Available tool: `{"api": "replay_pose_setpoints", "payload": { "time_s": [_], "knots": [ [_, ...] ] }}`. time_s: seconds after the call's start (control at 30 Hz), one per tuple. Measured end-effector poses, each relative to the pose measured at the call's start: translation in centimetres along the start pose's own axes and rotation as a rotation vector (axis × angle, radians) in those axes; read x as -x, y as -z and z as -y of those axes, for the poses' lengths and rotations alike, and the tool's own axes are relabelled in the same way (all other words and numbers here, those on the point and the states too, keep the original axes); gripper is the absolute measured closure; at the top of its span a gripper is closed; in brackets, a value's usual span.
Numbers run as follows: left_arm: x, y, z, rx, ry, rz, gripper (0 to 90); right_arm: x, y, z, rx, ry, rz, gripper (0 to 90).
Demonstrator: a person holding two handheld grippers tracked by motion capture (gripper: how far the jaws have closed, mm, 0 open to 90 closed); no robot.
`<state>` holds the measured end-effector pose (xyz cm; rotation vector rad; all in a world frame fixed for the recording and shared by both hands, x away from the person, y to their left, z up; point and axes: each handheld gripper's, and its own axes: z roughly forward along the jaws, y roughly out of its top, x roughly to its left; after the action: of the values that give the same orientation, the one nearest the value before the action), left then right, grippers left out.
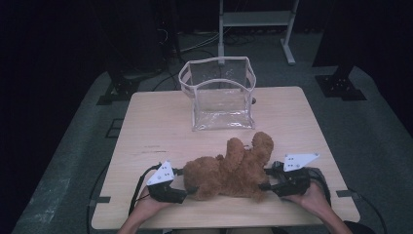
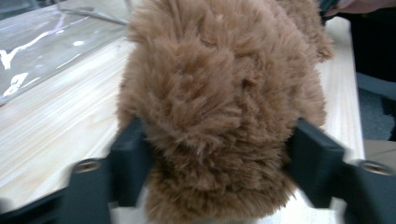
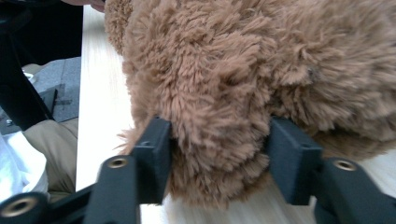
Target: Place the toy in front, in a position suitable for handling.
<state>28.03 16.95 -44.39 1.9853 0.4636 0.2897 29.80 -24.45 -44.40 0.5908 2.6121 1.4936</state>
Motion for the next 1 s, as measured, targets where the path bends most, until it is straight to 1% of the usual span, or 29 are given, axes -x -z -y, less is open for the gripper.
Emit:
{"api": "replay_pose_setpoints", "payload": {
  "time_s": [0.03, 0.07, 0.1, 0.13, 0.17, 0.23, 0.27, 0.3, 0.33, 0.37, 0.4, 0.43, 0.47, 0.5, 0.53, 0.57, 0.6, 0.63, 0.67, 0.7, 0.73, 0.77, 0.8, 0.87, 0.93, 1.0],
  "knots": [
    [0.0, 0.0, -0.1, 0.0, -0.005, -0.004, 41.4, -0.1, -0.1, -0.1, -0.002, 0.005, -0.002, 55.3],
    [0.0, 0.0, -0.3, 0.002, 0.001, -0.005, 44.2, -0.1, -0.1, -0.3, -0.002, 0.008, -0.002, 62.0],
    [0.1, 0.0, -0.8, 0.0, 0.008, -0.006, 46.3, -0.2, -0.1, -0.5, 0.0, 0.01, -0.008, 67.0],
    [0.2, 0.1, -1.1, 0.007, 0.005, -0.002, 48.2, -0.5, 0.0, -0.8, -0.005, 0.012, -0.011, 70.4],
    [0.4, 0.4, -1.5, 0.015, 0.003, 0.004, 49.2, -0.7, 0.1, -1.2, -0.018, 0.015, -0.014, 72.0],
    [0.5, 1.0, -2.1, 0.028, 0.019, 0.028, 49.4, -1.3, 0.4, -1.7, -0.039, 0.018, -0.036, 73.7],
    [0.5, 1.4, -2.4, 0.034, 0.035, 0.049, 49.6, -1.5, 0.6, -1.9, -0.044, 0.013, -0.052, 74.4],
    [0.5, 1.6, -2.5, 0.034, 0.057, 0.068, 49.7, -1.9, 0.9, -2.1, -0.046, 0.008, -0.082, 75.0],
    [0.4, 1.8, -2.6, 0.016, 0.082, 0.093, 49.7, -2.0, 1.0, -2.3, -0.052, -0.003, -0.099, 75.3],
    [0.5, 1.9, -2.7, 0.006, 0.103, 0.117, 49.7, -2.3, 1.2, -2.5, -0.065, -0.017, -0.127, 75.8],
    [0.5, 2.0, -2.6, -0.007, 0.12, 0.147, 49.5, -2.5, 1.5, -2.6, -0.075, -0.032, -0.165, 76.7],
    [0.5, 2.0, -2.6, -0.037, 0.144, 0.176, 49.1, -2.5, 1.7, -2.7, -0.077, -0.044, -0.201, 77.3],
    [0.4, 1.8, -2.6, -0.081, 0.164, 0.179, 48.7, -2.4, 1.9, -2.8, -0.082, -0.065, -0.232, 77.3],
    [0.2, 1.5, -2.6, -0.105, 0.179, 0.178, 47.9, -2.1, 2.0, -2.8, -0.084, -0.087, -0.246, 77.3],
    [-0.1, 1.1, -2.6, -0.119, 0.203, 0.172, 47.2, -1.8, 2.0, -2.8, -0.084, -0.102, -0.248, 77.2],
    [-0.6, 0.7, -2.5, -0.115, 0.226, 0.156, 46.2, -1.3, 2.0, -2.9, -0.081, -0.112, -0.241, 77.0],
    [-0.9, 0.4, -2.4, -0.112, 0.247, 0.147, 45.5, -0.7, 2.1, -2.9, -0.066, -0.129, -0.22, 76.6],
    [-1.4, 0.1, -2.4, -0.107, 0.267, 0.126, 45.1, -0.3, 2.1, -3.0, -0.057, -0.144, -0.208, 75.8],
    [-1.8, -0.2, -2.3, -0.093, 0.272, 0.102, 44.6, 0.1, 2.1, -3.1, -0.048, -0.157, -0.188, 74.9],
    [-2.2, -0.4, -2.3, -0.08, 0.286, 0.092, 44.4, 0.5, 2.0, -3.2, -0.038, -0.162, -0.165, 73.9],
    [-2.6, -0.6, -2.3, -0.075, 0.296, 0.092, 44.6, 0.8, 2.0, -3.3, -0.033, -0.165, -0.142, 72.0],
    [-2.9, -0.7, -2.3, -0.065, 0.296, 0.08, 44.7, 1.1, 1.9, -3.5, -0.029, -0.156, -0.11, 71.3],
    [-3.1, -0.8, -2.3, -0.055, 0.282, 0.062, 44.5, 1.3, 1.8, -3.6, -0.026, -0.156, -0.088, 71.7],
    [-3.0, -0.9, -2.2, -0.026, 0.237, 0.028, 42.3, 1.6, 1.5, -3.7, -0.037, -0.142, -0.067, 74.6],
    [-2.7, -0.7, -2.1, -0.006, 0.172, -0.009, 39.9, 1.6, 1.2, -3.5, -0.034, -0.137, -0.034, 75.7],
    [-1.9, -0.3, -1.9, 0.03, 0.053, -0.079, 36.6, 1.6, 1.0, -3.3, -0.045, -0.124, -0.019, 77.3]
  ]
}}
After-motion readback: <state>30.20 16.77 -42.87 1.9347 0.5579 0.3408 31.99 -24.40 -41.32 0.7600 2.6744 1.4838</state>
